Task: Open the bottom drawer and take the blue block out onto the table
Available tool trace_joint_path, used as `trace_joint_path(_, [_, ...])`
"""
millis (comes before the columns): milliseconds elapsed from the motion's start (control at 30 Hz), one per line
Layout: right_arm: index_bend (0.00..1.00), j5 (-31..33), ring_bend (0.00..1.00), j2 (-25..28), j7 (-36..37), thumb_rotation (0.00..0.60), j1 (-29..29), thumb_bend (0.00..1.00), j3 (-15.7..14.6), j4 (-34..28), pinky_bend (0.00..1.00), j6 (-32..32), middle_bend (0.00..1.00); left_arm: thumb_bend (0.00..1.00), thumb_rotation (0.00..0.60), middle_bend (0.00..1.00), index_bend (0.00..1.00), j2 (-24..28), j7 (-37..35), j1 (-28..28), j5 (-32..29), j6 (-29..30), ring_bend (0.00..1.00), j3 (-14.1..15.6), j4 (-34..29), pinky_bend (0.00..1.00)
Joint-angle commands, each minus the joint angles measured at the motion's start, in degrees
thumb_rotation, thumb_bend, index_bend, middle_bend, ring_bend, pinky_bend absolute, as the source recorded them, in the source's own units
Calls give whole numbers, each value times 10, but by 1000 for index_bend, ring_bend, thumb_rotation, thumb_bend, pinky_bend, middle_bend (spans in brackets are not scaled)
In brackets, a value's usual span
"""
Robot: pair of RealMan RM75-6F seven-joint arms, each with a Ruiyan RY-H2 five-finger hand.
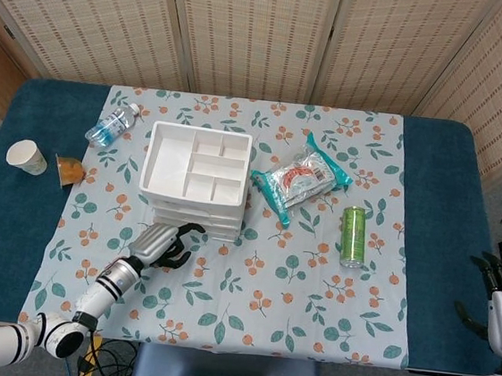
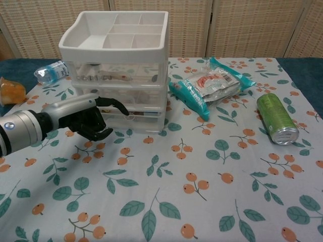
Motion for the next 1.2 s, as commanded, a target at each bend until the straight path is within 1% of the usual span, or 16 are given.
trace_joint_path(33, [163, 0, 184, 0, 0, 600, 0, 266, 0, 0, 215, 0, 140, 479, 600, 951, 228, -5, 5, -2, -1, 5, 1000, 1, 6, 1000])
trace_joint_path(367, [163, 3, 184, -1, 0, 600, 0, 267, 0, 1, 215, -2, 140, 479, 600, 951, 219, -15, 22, -3, -1, 18, 1000, 8, 23, 1000])
trace_joint_path(767, [163, 9, 193, -3, 3, 600, -2, 266, 0, 6, 215, -5, 151, 479, 600, 951, 226, -34, 76, -12, 13, 37, 1000, 18, 45, 1000])
trace_joint_path(1200, [163, 10, 197, -4, 7, 600, -4, 267, -1, 9, 215, -4, 153, 479, 600, 959, 224, -31, 129, -27, -21, 15, 1000, 9, 28, 1000])
